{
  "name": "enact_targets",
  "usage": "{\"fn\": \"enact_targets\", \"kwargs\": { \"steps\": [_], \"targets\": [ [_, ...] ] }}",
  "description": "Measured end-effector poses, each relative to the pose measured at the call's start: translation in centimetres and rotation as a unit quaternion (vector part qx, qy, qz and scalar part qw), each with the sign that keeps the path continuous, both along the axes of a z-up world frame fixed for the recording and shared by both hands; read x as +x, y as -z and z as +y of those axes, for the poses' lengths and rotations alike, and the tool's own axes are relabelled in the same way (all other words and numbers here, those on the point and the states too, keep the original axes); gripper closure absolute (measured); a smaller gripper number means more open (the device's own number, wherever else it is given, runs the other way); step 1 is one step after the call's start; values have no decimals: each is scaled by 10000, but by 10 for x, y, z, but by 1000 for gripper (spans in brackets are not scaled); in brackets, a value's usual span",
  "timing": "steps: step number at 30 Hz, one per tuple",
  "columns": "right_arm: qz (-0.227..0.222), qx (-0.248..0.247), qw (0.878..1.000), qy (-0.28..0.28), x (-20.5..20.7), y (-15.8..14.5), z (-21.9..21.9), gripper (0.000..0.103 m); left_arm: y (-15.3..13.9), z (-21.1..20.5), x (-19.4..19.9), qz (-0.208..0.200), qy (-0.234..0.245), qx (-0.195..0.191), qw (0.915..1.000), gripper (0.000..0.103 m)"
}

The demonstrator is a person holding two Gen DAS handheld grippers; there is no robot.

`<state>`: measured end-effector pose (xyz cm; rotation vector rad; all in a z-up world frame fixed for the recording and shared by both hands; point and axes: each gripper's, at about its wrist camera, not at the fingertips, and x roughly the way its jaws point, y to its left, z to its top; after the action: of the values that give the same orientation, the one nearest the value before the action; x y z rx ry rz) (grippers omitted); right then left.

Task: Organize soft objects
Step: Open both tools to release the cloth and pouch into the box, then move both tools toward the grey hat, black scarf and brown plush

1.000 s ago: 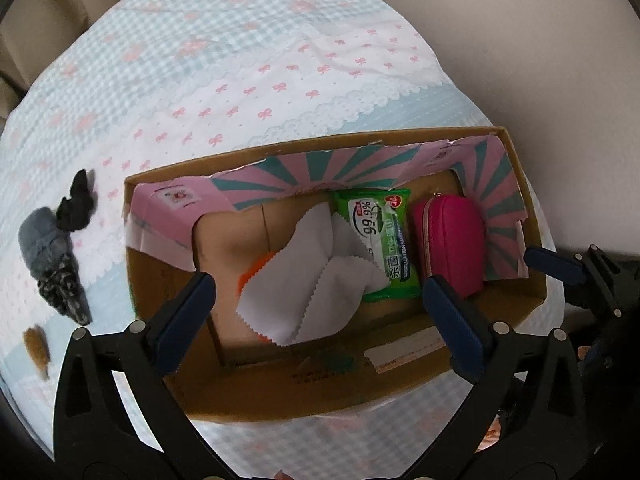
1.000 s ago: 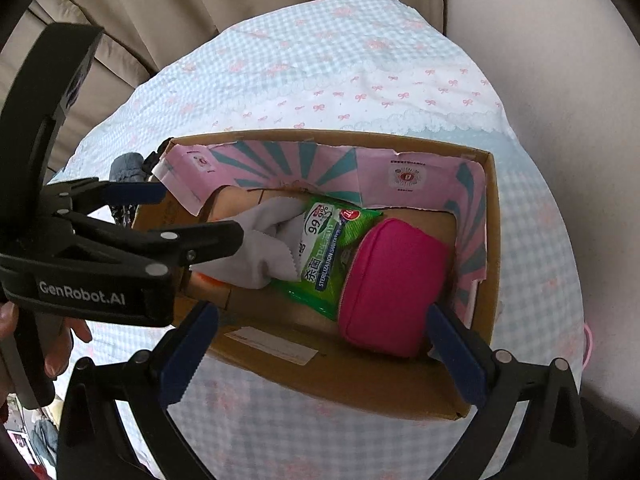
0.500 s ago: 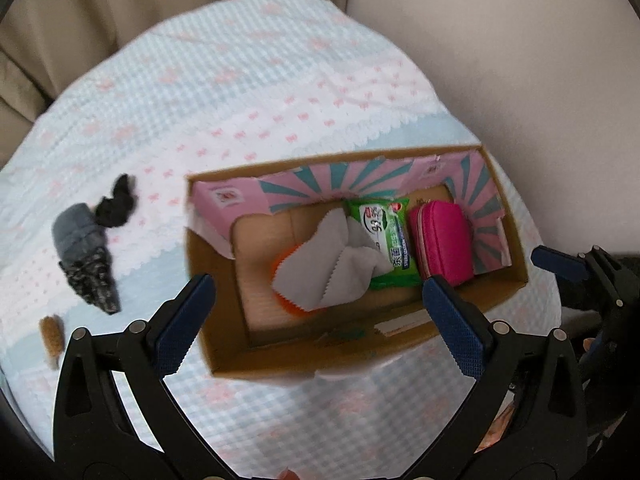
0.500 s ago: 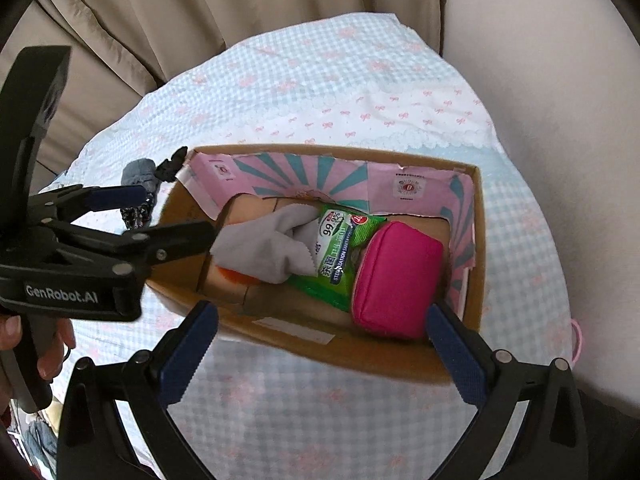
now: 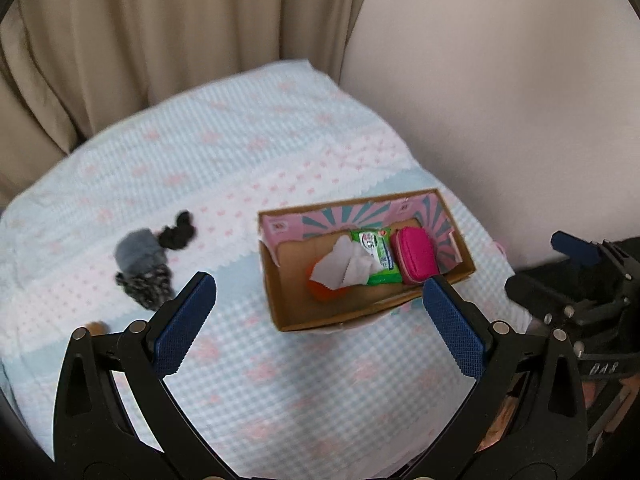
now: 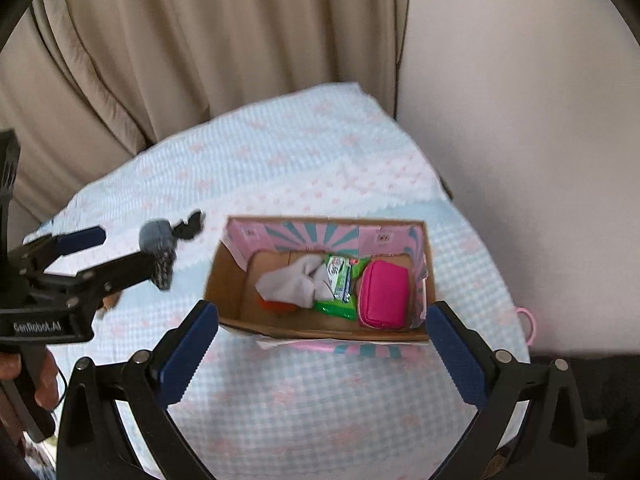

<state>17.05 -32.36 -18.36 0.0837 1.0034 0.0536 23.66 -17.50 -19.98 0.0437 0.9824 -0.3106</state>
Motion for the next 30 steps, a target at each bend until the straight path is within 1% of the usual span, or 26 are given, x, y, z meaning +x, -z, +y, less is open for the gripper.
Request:
{"fn": "enact_targets", "kwargs": {
  "steps": [5,8,10,14,17,21,24,30],
  "targets": [
    [-499,-283,9972,488,-34,-46,21,0,-40,28,-37,-503,9,-25,9987,0],
    [-711,-399,9941,709,-55,-66,36,0,-60,47,-61,-770,-21,-64,9970,0],
    [-787,-400,9929,792,-67,-73,45,0,-71,61,-76,-909,-54,-116,9958,0],
    [-979,-347,9905,901,-92,-88,69,0,-85,91,-104,-1056,-127,-269,9940,0],
    [-1129,-324,9880,1006,-110,-96,86,0,-91,115,-126,-1198,-133,-248,9924,0],
    [-1265,-284,9865,1002,-124,-100,113,0,-90,145,-142,-1245,-187,-230,9918,0],
    [-1325,-257,9867,908,-127,-100,135,0,-88,170,-147,-1249,-302,-222,9915,1],
    [-1302,-60,9887,740,-120,-94,181,0,-81,236,-151,-1247,-590,-178,9903,1]
  ]
}}
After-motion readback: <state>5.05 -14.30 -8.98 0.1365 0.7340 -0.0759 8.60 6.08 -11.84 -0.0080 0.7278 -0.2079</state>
